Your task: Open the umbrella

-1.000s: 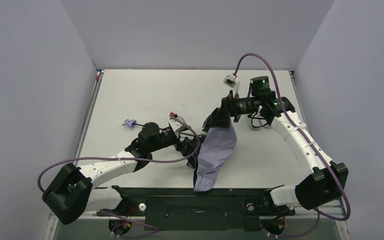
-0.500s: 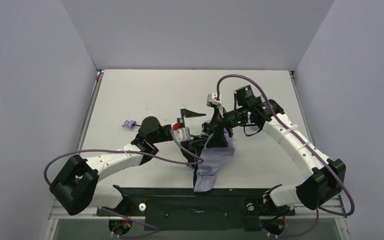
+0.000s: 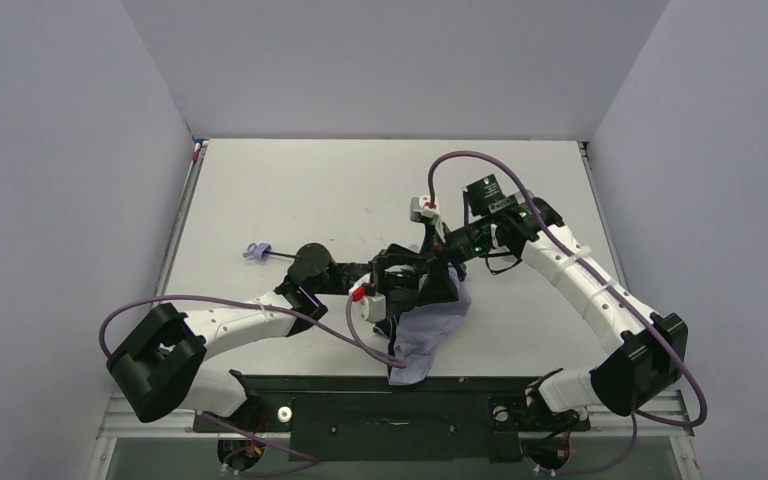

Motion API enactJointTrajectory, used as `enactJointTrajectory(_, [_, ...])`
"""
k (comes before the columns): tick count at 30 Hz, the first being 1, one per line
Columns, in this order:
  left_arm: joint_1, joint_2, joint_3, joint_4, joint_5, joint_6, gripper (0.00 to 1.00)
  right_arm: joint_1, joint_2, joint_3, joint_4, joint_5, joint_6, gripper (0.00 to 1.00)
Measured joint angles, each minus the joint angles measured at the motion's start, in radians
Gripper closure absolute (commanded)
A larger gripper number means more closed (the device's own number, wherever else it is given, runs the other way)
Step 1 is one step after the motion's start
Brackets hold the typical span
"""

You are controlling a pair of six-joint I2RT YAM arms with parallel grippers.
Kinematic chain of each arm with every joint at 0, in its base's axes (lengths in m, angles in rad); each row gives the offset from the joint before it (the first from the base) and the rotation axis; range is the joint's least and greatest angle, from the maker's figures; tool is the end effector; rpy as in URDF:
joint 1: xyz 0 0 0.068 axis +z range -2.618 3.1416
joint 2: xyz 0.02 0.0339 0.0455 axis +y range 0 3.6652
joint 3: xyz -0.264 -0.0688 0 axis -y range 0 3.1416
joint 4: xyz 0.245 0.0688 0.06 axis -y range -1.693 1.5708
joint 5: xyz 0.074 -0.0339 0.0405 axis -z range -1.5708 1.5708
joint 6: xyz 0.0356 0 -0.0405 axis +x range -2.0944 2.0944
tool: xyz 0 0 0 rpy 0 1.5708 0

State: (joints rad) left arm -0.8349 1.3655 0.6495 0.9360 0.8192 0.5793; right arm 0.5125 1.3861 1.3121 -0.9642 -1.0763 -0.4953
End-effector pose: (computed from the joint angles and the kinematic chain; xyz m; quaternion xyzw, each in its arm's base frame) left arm 0.1729 -0.2297 0.2779 0.6089 0.2341 -0.3382 0.6783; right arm 0.2168 0.1580 0.3364 -0.5181 0.6603 0.4964 0.2217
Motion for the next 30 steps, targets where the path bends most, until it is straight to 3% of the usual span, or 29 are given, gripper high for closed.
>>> enactJointTrajectory(4, [-0.004,0.003,0.000,-0.005,0.032,0.009,0.63,0.006,0.000,0.017,-0.006,-0.002,-0.003,0.21])
enactJointTrajectory(6, [-0.006,0.006,0.000,-0.006,0.043,0.008,0.79,0.007,0.000,0.024,-0.010,-0.002,-0.002,0.21])
enactJointTrajectory(7, [-0.007,0.008,0.000,-0.008,0.048,0.005,0.92,0.007,0.000,0.027,-0.010,-0.002,0.003,0.21])
enactJointTrajectory(9, [-0.010,0.008,0.000,-0.007,0.053,-0.002,1.00,0.010,0.000,0.032,-0.004,0.001,0.013,0.18])
enactJointTrajectory(18, [-0.013,-0.001,-0.025,0.024,0.016,-0.017,1.00,0.019,0.000,0.033,0.050,0.048,0.106,0.14])
enactJointTrajectory(23, [-0.013,-0.024,-0.052,0.025,-0.016,0.051,1.00,0.021,0.000,0.033,0.074,0.048,0.124,0.14])
enactJointTrajectory(25, [-0.013,-0.030,-0.063,0.031,-0.028,0.067,0.65,0.023,0.000,0.032,0.079,0.050,0.131,0.14])
enactJointTrajectory(26, [-0.012,-0.036,-0.071,0.036,-0.039,0.071,0.42,0.024,0.000,0.032,0.081,0.049,0.134,0.14])
enactJointTrajectory(27, [-0.008,-0.045,-0.083,0.028,-0.046,0.063,0.31,0.024,-0.001,0.032,0.084,0.047,0.140,0.14])
enactJointTrajectory(28, [-0.004,-0.054,-0.097,0.011,-0.044,0.056,0.14,0.023,-0.003,0.031,0.115,0.046,0.149,0.14])
enactJointTrajectory(30, [0.000,-0.079,-0.136,-0.045,-0.045,0.014,0.06,0.016,-0.006,0.027,0.166,0.047,0.153,0.14])
